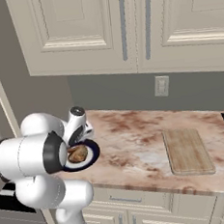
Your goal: Pick the chicken drumstick from the plate and place it on the cutting board. Then pick the condiment bottle from the cabinet and place it next to the cutting board.
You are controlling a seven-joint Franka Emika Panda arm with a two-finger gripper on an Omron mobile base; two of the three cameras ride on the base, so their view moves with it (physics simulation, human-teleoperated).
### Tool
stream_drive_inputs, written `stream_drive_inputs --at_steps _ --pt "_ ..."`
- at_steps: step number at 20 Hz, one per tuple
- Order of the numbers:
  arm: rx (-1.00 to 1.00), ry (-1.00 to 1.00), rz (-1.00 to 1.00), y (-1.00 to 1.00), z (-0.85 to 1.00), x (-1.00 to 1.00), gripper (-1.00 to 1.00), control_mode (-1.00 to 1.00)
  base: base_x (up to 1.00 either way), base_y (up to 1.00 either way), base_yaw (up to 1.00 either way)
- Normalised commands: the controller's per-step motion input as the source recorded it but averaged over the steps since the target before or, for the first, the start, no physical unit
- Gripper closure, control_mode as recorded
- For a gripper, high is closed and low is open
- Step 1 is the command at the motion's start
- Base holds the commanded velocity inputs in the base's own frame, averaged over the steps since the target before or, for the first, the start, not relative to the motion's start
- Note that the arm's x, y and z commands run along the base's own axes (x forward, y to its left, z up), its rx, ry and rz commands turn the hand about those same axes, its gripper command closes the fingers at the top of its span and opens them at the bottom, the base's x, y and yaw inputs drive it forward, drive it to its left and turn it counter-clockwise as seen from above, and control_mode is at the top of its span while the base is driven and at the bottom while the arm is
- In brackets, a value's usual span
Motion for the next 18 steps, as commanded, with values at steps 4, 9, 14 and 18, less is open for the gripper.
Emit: stream_drive_inputs --at_steps 4,9,14,18 --pt "0.00 0.00 0.09 0.00 0.26 0.00 -1.00 -1.00 0.00 0.00 0.00" --pt "0.00 0.01 0.09 0.00 0.28 -0.01 -1.00 -1.00 0.00 0.00 0.00" --pt "0.00 0.00 0.12 0.00 0.08 -0.20 -1.00 -1.00 0.00 0.00 0.00" --pt "0.00 0.00 0.12 0.00 0.00 -0.29 -1.00 -1.00 0.00 0.00 0.00"
